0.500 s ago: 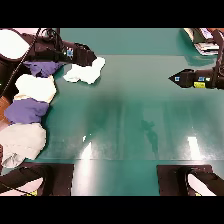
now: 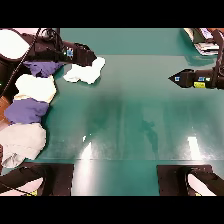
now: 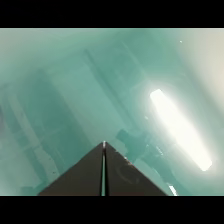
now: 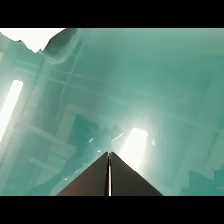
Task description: Fold the shirts.
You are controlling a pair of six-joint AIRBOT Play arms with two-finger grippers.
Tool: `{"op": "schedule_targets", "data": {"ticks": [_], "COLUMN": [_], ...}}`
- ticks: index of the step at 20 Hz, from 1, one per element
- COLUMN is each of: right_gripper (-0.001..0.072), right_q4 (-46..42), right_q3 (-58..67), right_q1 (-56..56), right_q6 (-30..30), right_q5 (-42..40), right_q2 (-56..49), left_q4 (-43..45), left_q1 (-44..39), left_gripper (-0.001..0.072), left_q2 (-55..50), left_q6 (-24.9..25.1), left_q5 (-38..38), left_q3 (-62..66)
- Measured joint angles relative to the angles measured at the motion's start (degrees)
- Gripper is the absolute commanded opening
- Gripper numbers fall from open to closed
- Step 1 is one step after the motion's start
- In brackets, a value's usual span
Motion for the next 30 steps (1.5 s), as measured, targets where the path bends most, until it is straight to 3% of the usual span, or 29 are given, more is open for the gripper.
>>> {"op": "schedule_targets", "data": {"ticks": [3,4,5,6,13,21,23,27,30], "right_gripper": [0.0016,0.0016,0.0016,0.0016,0.0016,0.0017,0.0017,0.0016,0.0016], "right_q4": [0.0,0.0,0.02,0.02,0.39,0.5,0.5,0.44,-0.31], "right_q3": [0.0,0.0,0.0,0.0,0.0,0.0,0.0,0.92,5.11], "right_q1": [0.0,0.0,0.0,0.0,0.0,0.0,0.0,0.0,-0.35], "right_q6": [0.0,0.0,0.02,0.0,0.02,0.0,0.0,0.07,0.07], "right_q5": [-0.02,-0.09,-0.48,-1.09,-2.21,-0.83,-0.68,-0.59,-1.33], "right_q2": [0.0,0.0,0.0,0.0,-0.04,-0.04,-0.04,0.22,1.11], "left_q4": [-0.42,-0.7,-0.52,0.5,12.09,7.54,7.04,6.49,3.5], "left_q1": [0.0,0.0,0.0,0.0,8.09,15.3,15.56,15.74,15.67], "left_gripper": [0.0023,0.0251,0.0572,0.0537,0.0541,0.0526,0.0027,0.0018,0.0018], "left_q2": [0.0,0.0,-0.04,-0.22,-13.14,-35.41,-37.7,-39.23,-36.3], "left_q6": [0.0,0.0,0.02,0.0,-9.51,-11.47,-11.52,-10.27,-5.49], "left_q5": [0.92,1.84,2.6,3.45,9.14,10.69,10.69,5.62,-0.39], "left_q3": [0.0,0.0,0.0,0.0,0.85,11.06,13.31,21.55,29.75]}}
